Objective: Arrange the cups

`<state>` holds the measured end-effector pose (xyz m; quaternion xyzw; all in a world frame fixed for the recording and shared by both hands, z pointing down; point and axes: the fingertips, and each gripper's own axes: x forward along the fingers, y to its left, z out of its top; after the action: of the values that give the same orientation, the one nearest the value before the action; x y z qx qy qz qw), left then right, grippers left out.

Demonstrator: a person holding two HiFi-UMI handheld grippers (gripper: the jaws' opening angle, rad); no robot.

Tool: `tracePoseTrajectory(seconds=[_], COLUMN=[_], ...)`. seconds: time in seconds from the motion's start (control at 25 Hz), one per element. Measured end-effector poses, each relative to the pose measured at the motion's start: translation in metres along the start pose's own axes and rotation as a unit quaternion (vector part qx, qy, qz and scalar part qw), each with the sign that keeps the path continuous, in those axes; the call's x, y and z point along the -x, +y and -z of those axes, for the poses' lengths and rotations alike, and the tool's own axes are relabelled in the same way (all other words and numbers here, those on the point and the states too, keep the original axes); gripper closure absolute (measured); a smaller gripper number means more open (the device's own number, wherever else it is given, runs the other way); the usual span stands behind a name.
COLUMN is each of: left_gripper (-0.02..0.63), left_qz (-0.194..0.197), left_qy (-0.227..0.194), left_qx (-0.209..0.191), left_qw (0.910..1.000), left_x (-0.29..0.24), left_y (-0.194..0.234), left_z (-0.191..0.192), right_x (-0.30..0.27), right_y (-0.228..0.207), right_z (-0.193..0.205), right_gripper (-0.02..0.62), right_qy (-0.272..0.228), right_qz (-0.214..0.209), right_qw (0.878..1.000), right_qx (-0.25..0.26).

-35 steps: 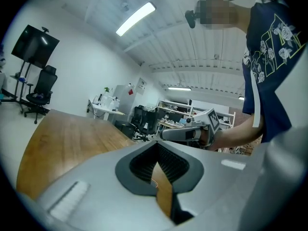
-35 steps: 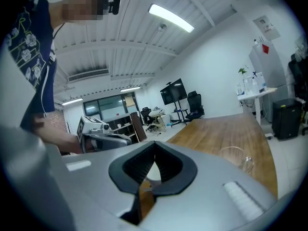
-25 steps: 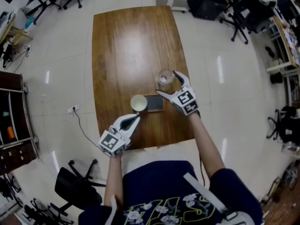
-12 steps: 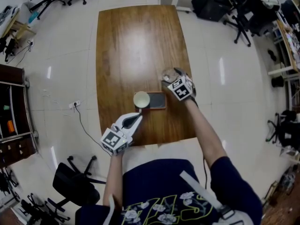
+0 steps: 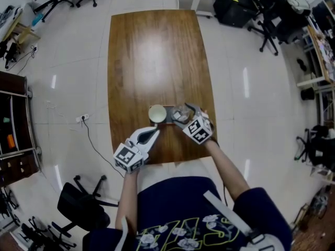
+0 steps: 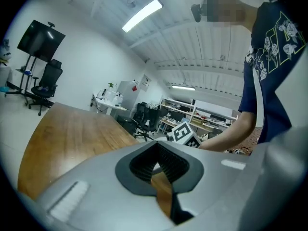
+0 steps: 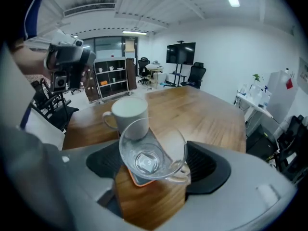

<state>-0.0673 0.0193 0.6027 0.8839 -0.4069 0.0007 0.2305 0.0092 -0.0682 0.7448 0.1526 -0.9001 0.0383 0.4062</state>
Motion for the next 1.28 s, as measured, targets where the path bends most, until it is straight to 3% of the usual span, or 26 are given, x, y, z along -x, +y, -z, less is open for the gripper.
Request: tracePoseTrajectory(seconds=[0.16,0.32,0.4,0.48,0.68,0.72,0.76,0.88,0.96,1.12,1.28], left_gripper=[0.604,0.604,0.604,0.604,0.604,0.604,0.604,0.604,0.604,0.604,0.604], left_qz=[0.008,0.005,0.006,0.01,0.008,0.007,0.006,0.005,0.008,0.009,0.0], left_qy=[-0.002,0.006,0.009,0.009,0.003,0.003,0.003,0.004,0.005,0.009,0.017], left_qx=[-0.007,0.002,0.004,0.009,0.013,0.014,0.015,0.018,0.014,0.009,0.008], left_qw=[0.9999,1.0,0.9999,0.9999,0.9999,0.9999,0.9999,0.9998,0.9998,0.9999,0.9998], left_x=[-0.004,-0.003,-0.004,-0.005,-0.006,-0.006,-0.005,-0.003,-0.002,0.0,-0.001], left_y=[0.001,0.002,0.0,-0.002,0.001,0.0,0.0,-0.002,-0.004,-0.008,-0.006], left_z=[-0.003,0.003,0.003,0.004,0.002,0.002,0.002,0.0,-0.006,-0.01,-0.011], right_x=[-0.006,-0.012,-0.008,0.008,0.055,0.064,0.073,0.092,0.096,0.102,0.099], right_y=[0.007,0.012,0.016,0.017,0.019,0.023,0.027,0.038,0.046,0.06,0.067], right_z=[-0.003,-0.008,-0.011,-0.025,-0.044,-0.048,-0.051,-0.062,-0.068,-0.086,-0.088], right_gripper=[0.202,0.201,0.172,0.082,0.089,0.108,0.17,0.427,0.588,0.6,0.6], right_qy=[-0.008,-0.005,-0.036,-0.1,-0.175,-0.189,-0.204,-0.245,-0.265,-0.29,-0.276], right_qz=[0.005,-0.001,-0.02,-0.035,-0.009,-0.008,-0.009,-0.017,-0.046,-0.117,-0.127], right_qw=[1.0,1.0,0.999,0.994,0.983,0.98,0.976,0.963,0.952,0.93,0.938], right_qx=[-0.003,0.03,0.019,-0.016,-0.046,-0.056,-0.07,-0.113,-0.146,-0.194,-0.17])
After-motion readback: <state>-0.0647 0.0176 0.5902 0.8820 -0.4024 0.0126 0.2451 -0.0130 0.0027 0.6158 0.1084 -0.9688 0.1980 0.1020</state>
